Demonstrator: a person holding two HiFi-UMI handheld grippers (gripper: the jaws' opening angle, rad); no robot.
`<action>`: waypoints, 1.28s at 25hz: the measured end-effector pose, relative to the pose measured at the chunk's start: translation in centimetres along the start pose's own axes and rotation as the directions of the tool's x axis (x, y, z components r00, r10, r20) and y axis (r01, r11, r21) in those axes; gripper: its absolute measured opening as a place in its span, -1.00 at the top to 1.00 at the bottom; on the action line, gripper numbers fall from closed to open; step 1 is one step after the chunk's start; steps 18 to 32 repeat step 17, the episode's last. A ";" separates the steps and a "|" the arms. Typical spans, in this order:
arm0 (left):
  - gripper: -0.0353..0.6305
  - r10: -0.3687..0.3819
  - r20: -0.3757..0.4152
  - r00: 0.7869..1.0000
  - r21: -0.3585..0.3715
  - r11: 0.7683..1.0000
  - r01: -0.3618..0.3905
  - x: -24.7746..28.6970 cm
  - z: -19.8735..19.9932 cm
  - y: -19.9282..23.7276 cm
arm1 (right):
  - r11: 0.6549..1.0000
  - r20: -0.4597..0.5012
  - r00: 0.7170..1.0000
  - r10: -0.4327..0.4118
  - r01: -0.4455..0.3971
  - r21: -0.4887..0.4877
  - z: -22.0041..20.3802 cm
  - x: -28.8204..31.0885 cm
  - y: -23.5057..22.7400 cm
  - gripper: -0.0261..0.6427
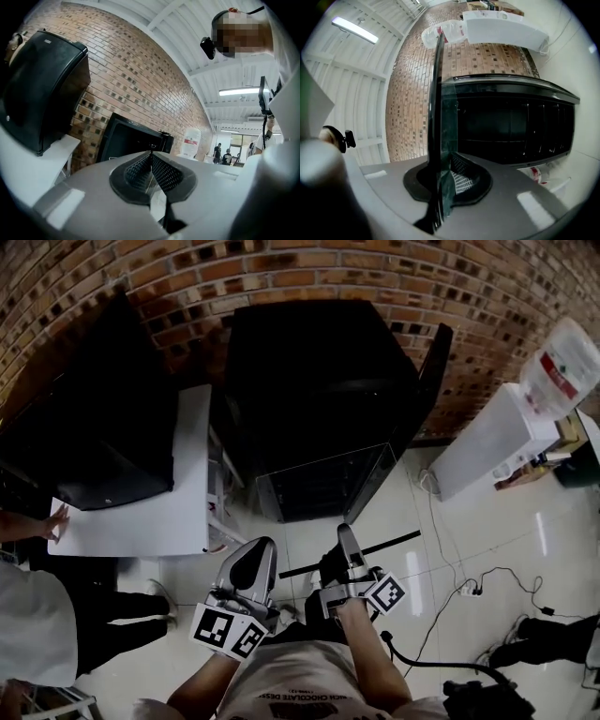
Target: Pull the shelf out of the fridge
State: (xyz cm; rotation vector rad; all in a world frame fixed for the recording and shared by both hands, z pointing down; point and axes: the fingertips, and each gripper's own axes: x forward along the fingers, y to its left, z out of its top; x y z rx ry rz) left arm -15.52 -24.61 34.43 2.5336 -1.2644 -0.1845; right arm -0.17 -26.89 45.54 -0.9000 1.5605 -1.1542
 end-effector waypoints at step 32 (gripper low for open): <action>0.94 -0.033 0.039 0.999 0.004 0.999 0.033 -2.5 0.3 -2.1 | 1.000 -0.001 1.000 0.018 -0.018 -0.017 -2.3 -2.1 3.7 0.84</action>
